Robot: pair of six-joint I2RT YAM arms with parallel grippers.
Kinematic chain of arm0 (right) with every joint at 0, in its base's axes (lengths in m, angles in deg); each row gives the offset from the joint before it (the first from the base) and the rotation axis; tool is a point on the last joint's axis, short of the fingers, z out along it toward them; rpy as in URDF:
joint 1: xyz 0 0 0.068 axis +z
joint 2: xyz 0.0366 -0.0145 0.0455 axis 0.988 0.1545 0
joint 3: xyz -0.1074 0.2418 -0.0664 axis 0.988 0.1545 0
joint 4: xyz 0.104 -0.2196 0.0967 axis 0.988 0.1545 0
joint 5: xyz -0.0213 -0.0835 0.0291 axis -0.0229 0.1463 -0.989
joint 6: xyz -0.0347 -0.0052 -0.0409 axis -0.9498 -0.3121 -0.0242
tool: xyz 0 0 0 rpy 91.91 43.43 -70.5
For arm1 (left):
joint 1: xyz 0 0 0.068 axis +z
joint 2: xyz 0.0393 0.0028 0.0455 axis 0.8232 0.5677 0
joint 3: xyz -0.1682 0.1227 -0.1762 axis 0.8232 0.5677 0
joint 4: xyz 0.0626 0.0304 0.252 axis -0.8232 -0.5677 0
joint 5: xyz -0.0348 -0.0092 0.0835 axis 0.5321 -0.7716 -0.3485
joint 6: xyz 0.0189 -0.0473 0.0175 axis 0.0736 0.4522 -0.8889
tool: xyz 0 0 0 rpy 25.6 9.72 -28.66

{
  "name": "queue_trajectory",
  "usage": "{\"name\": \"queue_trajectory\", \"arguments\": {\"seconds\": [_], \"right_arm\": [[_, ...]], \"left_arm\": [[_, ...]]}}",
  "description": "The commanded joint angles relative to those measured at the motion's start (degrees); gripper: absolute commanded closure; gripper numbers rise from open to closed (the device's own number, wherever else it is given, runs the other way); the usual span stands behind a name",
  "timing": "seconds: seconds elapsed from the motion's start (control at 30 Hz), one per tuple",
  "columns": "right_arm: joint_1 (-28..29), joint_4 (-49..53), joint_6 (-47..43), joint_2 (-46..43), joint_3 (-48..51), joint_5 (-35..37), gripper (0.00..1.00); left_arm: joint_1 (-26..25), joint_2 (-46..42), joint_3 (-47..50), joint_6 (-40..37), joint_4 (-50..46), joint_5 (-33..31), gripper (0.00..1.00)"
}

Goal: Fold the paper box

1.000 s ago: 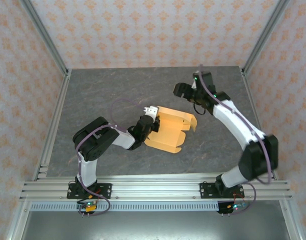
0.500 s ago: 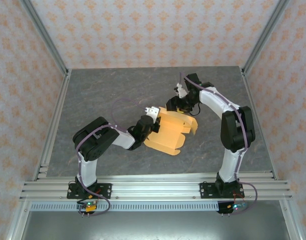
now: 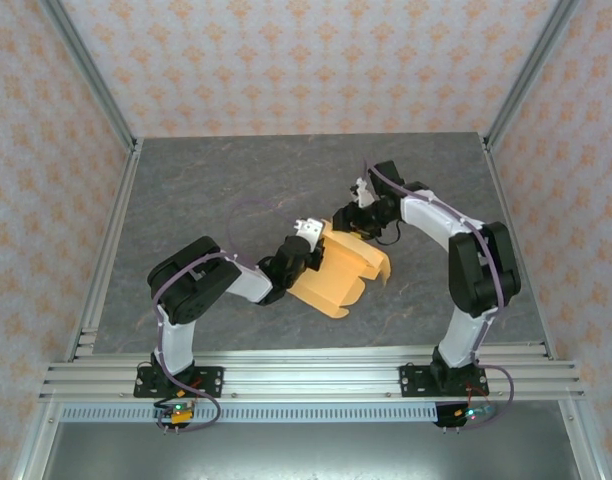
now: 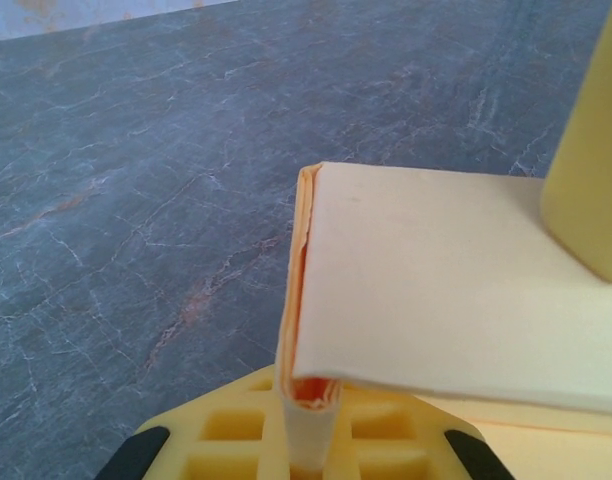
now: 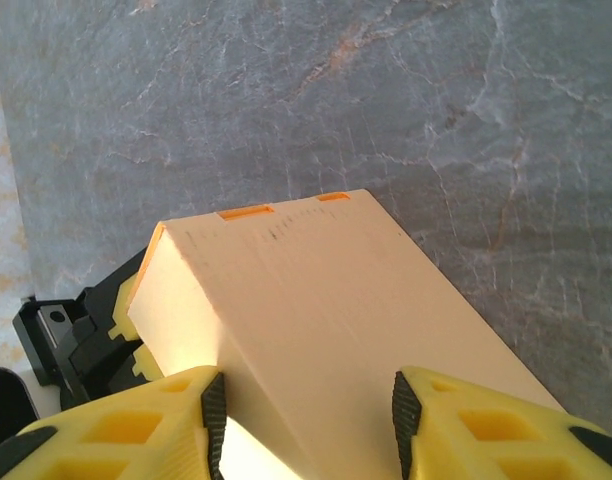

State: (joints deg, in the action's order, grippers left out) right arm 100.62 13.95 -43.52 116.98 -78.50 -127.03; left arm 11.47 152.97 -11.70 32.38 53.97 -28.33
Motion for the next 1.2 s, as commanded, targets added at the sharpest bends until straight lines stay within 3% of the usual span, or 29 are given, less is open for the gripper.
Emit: {"name": "queue_trajectory", "arguments": {"seconds": [0.0,0.23,0.4,0.57,0.67,0.83,0.9,1.17], "right_arm": [[1.4,-3.9,8.6,-2.4,4.4,4.4,0.52],[1.9,-9.5,16.5,-4.4,9.4,2.7,0.52],[1.9,-11.3,17.8,-4.2,11.7,4.6,0.53],[1.9,-11.0,17.3,-3.9,11.8,4.7,0.54],[2.2,-10.3,17.1,-4.0,11.6,5.1,0.55],[3.0,-10.5,18.4,-4.3,12.7,6.2,0.55],[3.5,-10.8,18.8,-4.1,13.1,6.3,0.55],[4.4,-11.5,19.1,-4.7,14.2,7.5,0.53]], "left_arm": [[-1.4,0.8,-0.2,-2.0,3.5,-4.5,1.0],[-2.0,1.8,0.4,0.6,5.4,-9.9,0.99],[-2.2,1.0,1.4,1.4,7.4,-12.1,0.81],[-2.4,1.3,1.2,2.5,7.0,-7.7,0.8],[-2.6,2.1,0.2,3.7,7.0,-7.7,0.83],[-3.4,4.0,-0.7,6.6,8.2,-15.4,1.0],[-3.9,4.8,-1.7,7.0,7.4,-19.6,1.0],[-4.6,4.7,-1.4,6.4,7.3,-21.3,1.0]]}}
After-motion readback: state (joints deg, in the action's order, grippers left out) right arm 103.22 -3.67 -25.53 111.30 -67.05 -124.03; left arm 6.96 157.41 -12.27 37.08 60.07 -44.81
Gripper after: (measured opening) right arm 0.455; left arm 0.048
